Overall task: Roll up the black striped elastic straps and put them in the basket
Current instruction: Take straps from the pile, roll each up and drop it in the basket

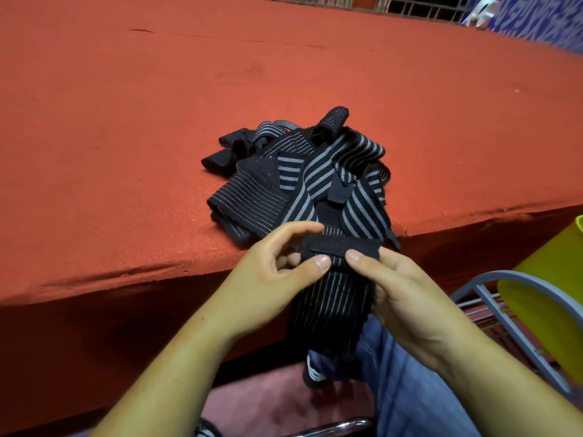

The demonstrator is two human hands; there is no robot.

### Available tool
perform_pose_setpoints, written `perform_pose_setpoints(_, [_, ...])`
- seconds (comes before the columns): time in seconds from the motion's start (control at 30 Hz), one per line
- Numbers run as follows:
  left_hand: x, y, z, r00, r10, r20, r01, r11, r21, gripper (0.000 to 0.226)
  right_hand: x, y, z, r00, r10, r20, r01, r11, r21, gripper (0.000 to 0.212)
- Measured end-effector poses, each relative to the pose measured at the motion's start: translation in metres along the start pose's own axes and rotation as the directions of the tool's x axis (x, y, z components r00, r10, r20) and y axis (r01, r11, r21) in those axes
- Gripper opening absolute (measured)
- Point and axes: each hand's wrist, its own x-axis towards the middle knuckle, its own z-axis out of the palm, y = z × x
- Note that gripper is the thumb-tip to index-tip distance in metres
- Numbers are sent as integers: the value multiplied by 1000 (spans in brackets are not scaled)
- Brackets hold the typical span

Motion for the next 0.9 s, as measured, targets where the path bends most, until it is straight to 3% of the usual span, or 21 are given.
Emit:
perform_pose_setpoints(0.17, [2, -4, 1, 1000, -16, -8, 16, 1000, -25, 26, 2, 6, 1, 998, -62, -10, 61, 997, -38, 40])
perform_pose_setpoints(0.37, [1, -2, 0, 1000, -30, -10, 30, 999, -18, 23, 1, 8, 0, 999, -36, -29, 34, 995, -93, 46])
perform_pose_setpoints(0.6, [-1, 1, 0, 999, -27, 26, 28, 999, -26, 18, 2, 7, -1, 986, -161, -47, 149, 972, -183, 34])
perform_pose_setpoints(0.9, [0, -2, 0, 1000, -2, -2, 2, 998, -69, 19, 1, 9, 4, 997, -59, -39, 56, 996, -65, 45])
